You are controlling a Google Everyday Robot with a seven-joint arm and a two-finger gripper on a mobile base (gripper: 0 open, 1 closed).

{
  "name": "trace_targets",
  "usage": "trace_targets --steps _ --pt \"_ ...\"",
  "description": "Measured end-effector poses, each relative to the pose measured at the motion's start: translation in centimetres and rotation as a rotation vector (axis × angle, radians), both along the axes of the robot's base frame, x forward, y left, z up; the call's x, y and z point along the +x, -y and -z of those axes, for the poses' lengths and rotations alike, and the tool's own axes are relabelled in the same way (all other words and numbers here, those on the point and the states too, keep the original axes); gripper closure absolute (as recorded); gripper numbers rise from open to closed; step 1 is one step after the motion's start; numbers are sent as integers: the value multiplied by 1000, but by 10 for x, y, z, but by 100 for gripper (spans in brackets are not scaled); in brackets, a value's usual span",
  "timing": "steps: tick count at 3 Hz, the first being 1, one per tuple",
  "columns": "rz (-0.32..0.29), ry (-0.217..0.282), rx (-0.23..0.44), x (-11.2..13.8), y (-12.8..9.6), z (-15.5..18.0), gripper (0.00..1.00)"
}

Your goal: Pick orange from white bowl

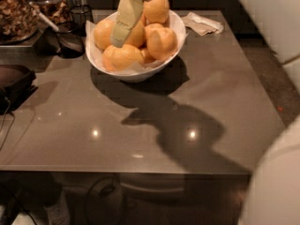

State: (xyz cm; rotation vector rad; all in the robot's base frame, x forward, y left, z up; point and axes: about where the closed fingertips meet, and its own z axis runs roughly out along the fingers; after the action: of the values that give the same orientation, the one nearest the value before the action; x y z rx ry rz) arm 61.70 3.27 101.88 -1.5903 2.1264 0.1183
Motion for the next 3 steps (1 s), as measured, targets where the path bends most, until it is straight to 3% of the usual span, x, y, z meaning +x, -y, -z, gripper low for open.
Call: trace_targets --steps 1,3 --pt "24 -23 16 20 -11 2 0" --pt "120 -55 38 49 -6 6 3"
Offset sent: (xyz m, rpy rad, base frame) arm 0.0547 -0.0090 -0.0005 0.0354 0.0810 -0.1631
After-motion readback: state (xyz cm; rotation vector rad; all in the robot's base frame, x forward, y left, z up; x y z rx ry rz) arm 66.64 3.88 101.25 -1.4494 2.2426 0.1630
